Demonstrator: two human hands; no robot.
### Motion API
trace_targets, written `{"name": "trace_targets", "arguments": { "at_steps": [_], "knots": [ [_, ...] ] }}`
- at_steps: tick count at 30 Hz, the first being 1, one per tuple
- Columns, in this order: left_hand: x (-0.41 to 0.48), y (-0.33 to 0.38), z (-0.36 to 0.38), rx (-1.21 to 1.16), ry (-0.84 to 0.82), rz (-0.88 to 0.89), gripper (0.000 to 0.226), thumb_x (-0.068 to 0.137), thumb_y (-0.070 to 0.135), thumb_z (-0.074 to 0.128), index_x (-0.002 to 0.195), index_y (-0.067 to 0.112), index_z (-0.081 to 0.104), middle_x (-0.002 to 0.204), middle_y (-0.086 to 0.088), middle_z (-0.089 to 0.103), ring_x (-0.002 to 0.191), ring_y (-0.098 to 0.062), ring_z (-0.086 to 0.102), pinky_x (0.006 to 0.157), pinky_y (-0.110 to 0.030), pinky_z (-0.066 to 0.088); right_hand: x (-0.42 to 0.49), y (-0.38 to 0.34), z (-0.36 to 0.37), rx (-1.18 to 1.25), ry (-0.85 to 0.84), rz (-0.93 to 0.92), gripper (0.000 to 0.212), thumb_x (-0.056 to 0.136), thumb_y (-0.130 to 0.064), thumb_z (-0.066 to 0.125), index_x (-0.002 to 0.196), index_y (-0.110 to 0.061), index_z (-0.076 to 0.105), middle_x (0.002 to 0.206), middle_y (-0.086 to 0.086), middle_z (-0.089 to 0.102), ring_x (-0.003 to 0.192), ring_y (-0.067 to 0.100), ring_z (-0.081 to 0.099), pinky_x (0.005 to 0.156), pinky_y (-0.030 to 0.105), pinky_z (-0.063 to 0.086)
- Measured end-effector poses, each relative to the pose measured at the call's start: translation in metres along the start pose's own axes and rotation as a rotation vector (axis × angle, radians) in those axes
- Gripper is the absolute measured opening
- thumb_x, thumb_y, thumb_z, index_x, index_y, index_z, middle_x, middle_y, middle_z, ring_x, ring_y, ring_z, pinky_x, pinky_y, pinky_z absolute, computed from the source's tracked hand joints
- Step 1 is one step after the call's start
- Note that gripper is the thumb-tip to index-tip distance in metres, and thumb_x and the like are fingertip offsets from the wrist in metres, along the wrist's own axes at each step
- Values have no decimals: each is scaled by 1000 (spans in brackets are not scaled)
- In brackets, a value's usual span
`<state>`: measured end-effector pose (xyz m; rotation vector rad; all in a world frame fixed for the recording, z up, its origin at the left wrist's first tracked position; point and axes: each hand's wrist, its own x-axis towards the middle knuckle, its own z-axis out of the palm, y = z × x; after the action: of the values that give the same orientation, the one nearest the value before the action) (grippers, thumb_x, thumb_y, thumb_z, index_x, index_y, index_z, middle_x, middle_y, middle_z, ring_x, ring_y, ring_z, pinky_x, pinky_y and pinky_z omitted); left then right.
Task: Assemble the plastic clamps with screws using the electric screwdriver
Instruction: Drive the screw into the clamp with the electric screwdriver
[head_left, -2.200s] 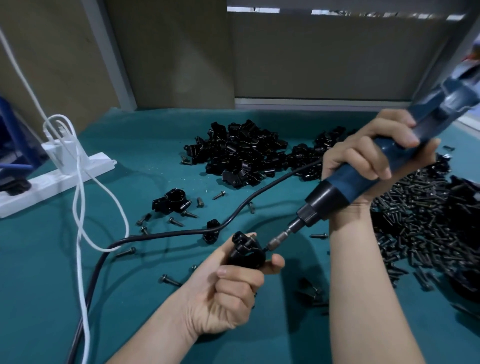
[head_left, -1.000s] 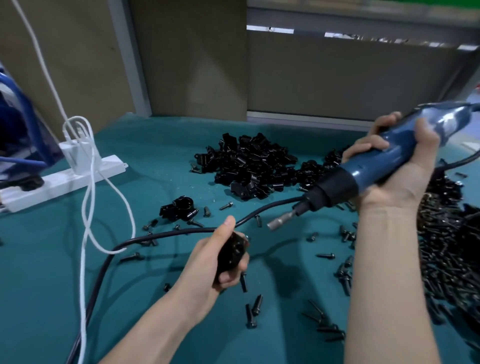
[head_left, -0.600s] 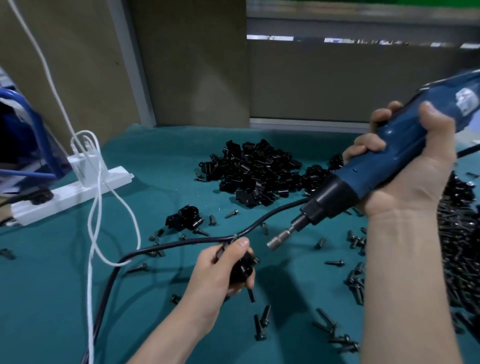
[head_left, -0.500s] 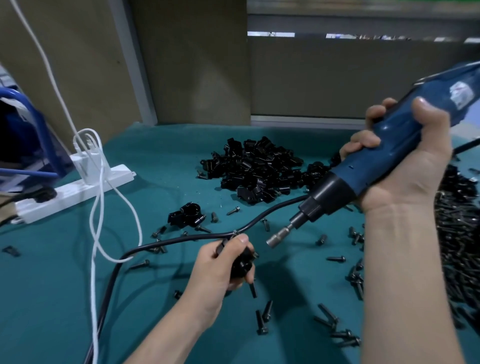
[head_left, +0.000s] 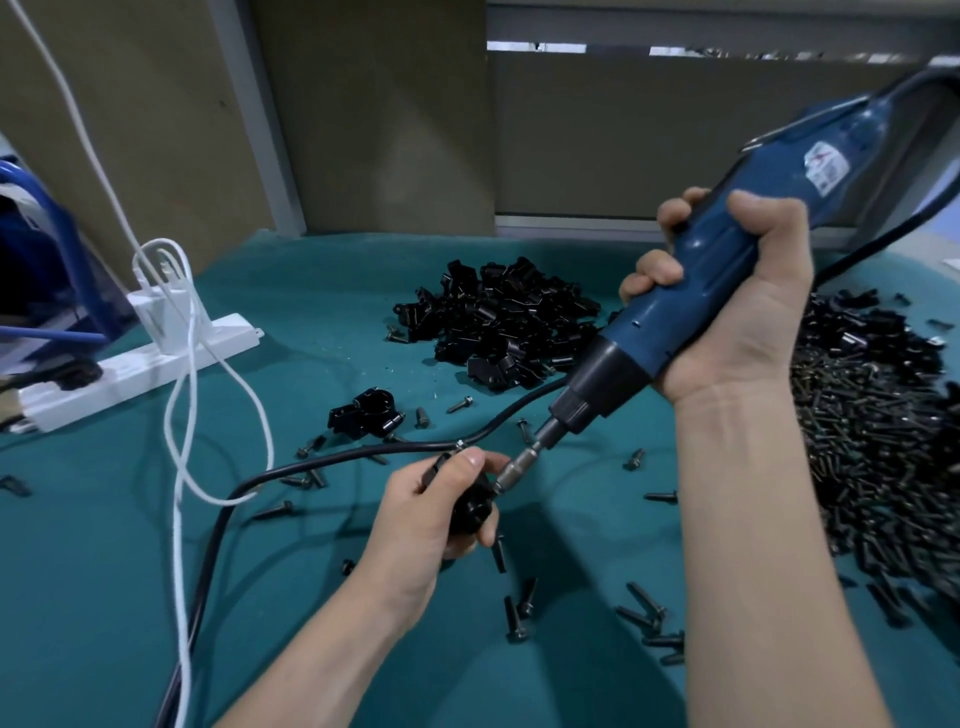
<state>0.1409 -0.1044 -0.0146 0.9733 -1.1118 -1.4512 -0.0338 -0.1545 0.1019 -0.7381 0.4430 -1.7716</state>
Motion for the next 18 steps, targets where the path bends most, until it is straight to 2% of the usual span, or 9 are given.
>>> {"name": "trace_targets", "arguments": {
  "at_steps": [3, 7, 12, 18],
  "knots": [
    [0, 1, 3, 0, -19, 3, 25, 77, 40, 55, 75, 26, 75, 43, -5, 50, 38, -11, 34, 38, -16, 26, 0, -2, -2, -3, -12, -10, 12, 78, -27, 50, 84, -16, 52, 75, -5, 57, 45, 8, 42, 49, 21, 38],
    [-2, 0, 5, 16, -43, 4, 37, 65, 51, 61, 69, 14, 64, 43, -7, 50, 38, -12, 34, 37, -15, 26, -1, 0, -1, 70, -61, 18, 15, 76, -28, 49, 84, -16, 51, 75, -5, 55, 44, 7, 42, 47, 20, 39],
    [-1, 3, 5, 12, -45, 8, 33, 63, 54, 59, 59, 21, 61, 43, -6, 50, 39, -13, 30, 38, -17, 24, 0, 3, 1, 67, -33, 19, 15, 75, -28, 49, 83, -16, 51, 75, -5, 55, 44, 8, 41, 47, 19, 38],
    [-2, 5, 3, 54, -55, 24, 29, 61, 56, 57, 58, 28, 65, 44, -3, 52, 39, -10, 41, 39, -15, 30, 2, -5, -3, 84, 1, -16, 14, 76, -30, 47, 81, -17, 50, 73, -7, 55, 44, 7, 41, 49, 20, 36]
  ]
}}
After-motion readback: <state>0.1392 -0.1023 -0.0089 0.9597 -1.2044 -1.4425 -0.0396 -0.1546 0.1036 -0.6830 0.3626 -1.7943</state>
